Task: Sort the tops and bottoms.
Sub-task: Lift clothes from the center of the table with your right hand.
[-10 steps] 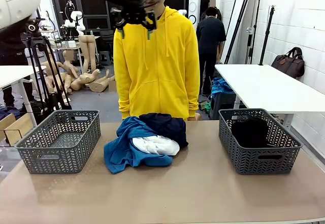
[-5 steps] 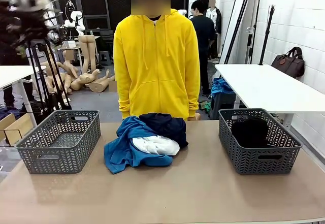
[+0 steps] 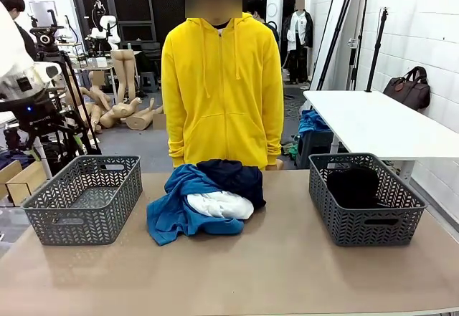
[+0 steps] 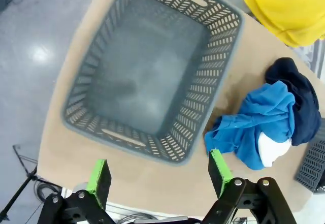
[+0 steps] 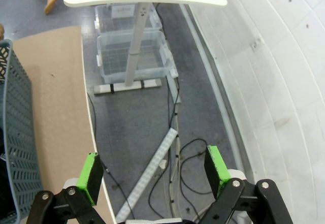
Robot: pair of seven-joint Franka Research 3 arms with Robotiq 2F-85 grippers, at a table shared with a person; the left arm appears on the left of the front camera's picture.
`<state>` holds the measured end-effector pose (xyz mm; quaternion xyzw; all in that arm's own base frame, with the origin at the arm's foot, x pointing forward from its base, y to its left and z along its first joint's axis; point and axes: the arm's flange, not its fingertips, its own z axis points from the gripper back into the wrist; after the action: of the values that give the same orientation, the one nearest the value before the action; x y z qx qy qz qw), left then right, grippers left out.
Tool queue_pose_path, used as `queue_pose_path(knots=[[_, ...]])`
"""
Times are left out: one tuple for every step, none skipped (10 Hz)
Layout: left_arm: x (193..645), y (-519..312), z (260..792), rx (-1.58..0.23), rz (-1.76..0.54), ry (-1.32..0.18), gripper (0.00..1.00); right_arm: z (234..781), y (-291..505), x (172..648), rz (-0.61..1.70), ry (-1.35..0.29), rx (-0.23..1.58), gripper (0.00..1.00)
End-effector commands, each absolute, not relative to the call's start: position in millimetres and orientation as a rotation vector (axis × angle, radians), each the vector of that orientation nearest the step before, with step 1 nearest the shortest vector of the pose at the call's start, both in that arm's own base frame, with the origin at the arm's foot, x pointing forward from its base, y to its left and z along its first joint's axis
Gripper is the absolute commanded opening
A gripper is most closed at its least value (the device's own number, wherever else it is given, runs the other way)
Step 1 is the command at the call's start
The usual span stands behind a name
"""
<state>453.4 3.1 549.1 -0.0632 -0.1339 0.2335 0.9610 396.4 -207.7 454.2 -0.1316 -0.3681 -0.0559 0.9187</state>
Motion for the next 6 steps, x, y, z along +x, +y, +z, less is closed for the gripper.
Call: queue_pose_path(knots=[[466.8,0.0,576.3,-0.167,0.408,-0.332,1.00,454.2,-207.7,396.4,-0.115,-0.757,-0.271,1.00],[453.4,3.1,549.1,-0.128,0.473,-0.271,1.00,467.4,-194.2,406.7,-0.075,-0.751,-0.277,1.00],[453.4,3.1,549.1,-0.128,0.473,-0.271,1.00,490.2,-169.0,418.6,0.001,-0.795,-0.262,1.00],[453.4,3.1,549.1,-0.128,0.473,-0.271,1.00,512.9,-141.0,428.4,0.075,-0.833,-0.253,1.00],[453.4,3.1,549.1,-0.128,0.473,-0.271,1.00,533.8,-107.9,439.1,0.153,-0.860,-0.211,1.00],[453.4,3.1,549.1,-0.128,0.473,-0.271,1.00,554.2,-72.4,447.6,0.213,-0.889,-0.169,1.00]])
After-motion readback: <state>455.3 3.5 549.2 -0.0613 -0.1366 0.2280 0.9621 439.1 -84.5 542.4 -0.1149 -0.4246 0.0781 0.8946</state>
